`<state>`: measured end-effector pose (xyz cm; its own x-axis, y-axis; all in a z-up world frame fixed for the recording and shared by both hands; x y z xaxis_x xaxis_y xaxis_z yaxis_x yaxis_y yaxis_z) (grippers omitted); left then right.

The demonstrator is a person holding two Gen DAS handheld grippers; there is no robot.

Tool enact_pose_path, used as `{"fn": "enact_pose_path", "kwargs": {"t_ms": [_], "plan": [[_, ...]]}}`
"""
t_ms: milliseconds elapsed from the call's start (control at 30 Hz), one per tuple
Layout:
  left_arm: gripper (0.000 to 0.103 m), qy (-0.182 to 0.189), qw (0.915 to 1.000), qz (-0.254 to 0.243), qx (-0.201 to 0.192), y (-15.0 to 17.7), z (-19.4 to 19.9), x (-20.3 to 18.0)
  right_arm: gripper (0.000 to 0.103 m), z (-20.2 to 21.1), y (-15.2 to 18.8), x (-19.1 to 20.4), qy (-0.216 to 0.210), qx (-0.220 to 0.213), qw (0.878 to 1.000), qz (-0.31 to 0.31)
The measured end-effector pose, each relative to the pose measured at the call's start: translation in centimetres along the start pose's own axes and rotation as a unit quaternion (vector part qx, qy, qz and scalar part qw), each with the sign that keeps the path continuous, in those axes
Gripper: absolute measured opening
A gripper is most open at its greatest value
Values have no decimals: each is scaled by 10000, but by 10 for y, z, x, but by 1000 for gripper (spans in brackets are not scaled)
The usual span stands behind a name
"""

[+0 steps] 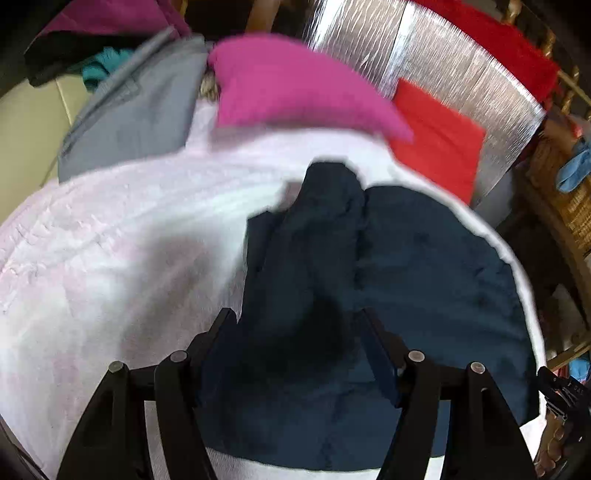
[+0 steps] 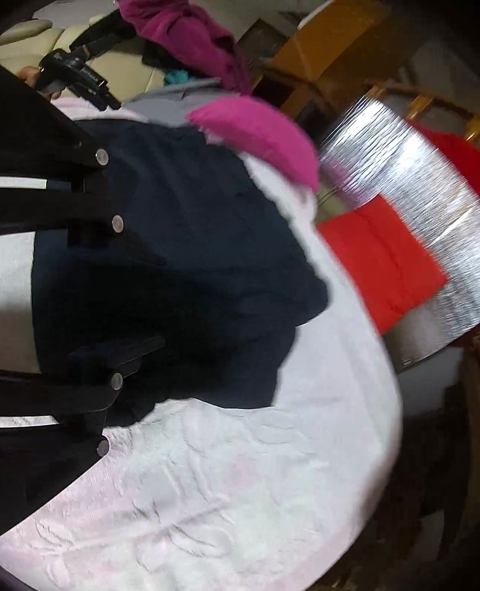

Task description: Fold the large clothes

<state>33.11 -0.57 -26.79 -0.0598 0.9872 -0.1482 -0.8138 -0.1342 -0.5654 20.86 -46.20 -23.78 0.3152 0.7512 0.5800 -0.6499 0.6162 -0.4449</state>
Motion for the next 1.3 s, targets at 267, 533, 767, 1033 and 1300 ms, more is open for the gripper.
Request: {"fn": "enact_pose_path", "kwargs": {"t_ms": [267, 533, 767, 1033, 1300], "plan": [[69, 94, 9994, 277, 176, -29, -26, -1, 38, -15, -18, 13, -149, 152, 9997, -84], [71, 317, 9993, 53, 176, -104, -52, -48, 38, -55, -86, 40, -407, -142, 9990, 142], [71, -230, 9969, -197, 722, -133, -122, -65, 38, -129, -132, 18, 161, 154, 9996, -170], [78, -219, 9954, 2, 935, -113, -129, -47, 38, -133, -130, 8, 157, 189, 9996, -145], [78, -472, 9949, -819, -344, -54, 10, -53, 55, -53, -69, 51, -302, 112, 9989, 344]]}}
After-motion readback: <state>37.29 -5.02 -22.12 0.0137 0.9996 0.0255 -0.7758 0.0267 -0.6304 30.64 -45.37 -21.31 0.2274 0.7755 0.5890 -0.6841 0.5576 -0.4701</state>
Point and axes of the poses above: each gripper's, at about its wrist camera, not at the fingertips, and z roughly against the way its jaws point, x to its left, y to its underside, the point moved 6 cm from there along -z, roughly the way its jaws point, and after that the axes turned 9 degrees about -y, right-handed, at the moved point
